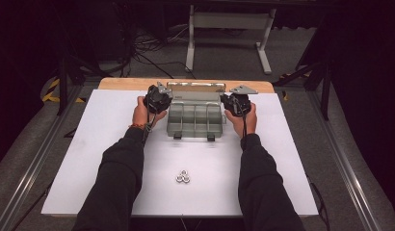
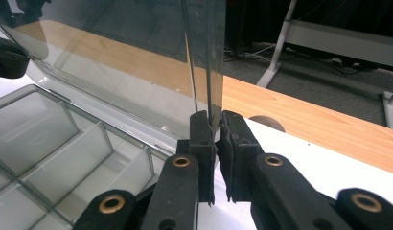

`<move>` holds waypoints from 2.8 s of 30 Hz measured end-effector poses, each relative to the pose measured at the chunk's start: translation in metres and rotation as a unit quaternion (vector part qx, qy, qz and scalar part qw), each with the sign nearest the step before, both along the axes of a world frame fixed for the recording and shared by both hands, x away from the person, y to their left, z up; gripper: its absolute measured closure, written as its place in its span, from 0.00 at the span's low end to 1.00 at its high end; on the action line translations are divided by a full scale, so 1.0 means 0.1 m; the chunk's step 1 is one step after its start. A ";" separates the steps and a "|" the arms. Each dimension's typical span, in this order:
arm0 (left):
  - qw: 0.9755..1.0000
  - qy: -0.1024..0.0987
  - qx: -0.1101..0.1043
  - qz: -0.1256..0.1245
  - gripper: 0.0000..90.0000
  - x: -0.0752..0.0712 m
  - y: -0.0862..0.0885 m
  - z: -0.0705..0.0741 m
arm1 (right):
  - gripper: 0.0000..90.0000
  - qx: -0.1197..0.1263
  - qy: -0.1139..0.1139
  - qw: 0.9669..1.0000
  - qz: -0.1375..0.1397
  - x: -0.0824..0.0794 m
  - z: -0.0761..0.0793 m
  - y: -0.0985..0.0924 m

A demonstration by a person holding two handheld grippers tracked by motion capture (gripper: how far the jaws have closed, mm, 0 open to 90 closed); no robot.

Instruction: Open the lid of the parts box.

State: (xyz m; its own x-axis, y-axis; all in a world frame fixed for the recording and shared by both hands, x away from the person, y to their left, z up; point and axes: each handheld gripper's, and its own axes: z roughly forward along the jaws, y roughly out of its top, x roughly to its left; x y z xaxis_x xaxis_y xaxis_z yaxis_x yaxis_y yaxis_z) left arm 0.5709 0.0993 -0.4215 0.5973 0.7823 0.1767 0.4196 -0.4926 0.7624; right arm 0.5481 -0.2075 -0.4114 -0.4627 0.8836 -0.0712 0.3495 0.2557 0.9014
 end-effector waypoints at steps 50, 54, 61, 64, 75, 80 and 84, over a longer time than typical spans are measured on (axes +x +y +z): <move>0.998 0.025 -0.009 0.060 0.70 0.19 -0.07 -0.06 | 0.92 0.015 0.057 0.998 -0.035 0.23 -0.27 0.04; 0.996 0.031 -0.040 0.075 0.64 0.20 -0.01 -0.09 | 0.91 0.020 0.062 0.997 -0.032 0.25 -0.27 0.03; 0.996 0.034 -0.044 0.075 0.62 0.20 0.00 -0.10 | 0.89 0.025 0.064 0.997 -0.036 0.27 -0.29 0.03; 0.995 0.041 -0.056 0.070 0.64 0.20 0.02 -0.11 | 0.91 0.040 0.072 0.996 -0.028 0.27 -0.30 0.01; 0.996 0.053 -0.042 0.060 0.72 0.17 -0.02 -0.11 | 0.92 0.045 0.094 0.994 -0.017 0.25 -0.27 0.00; 0.997 0.046 -0.027 0.055 0.69 0.14 -0.03 -0.10 | 0.92 0.030 0.093 0.995 -0.016 0.23 -0.26 0.02; 0.997 0.041 -0.021 0.054 0.69 0.12 -0.04 -0.08 | 0.92 0.019 0.089 0.996 -0.018 0.20 -0.25 0.03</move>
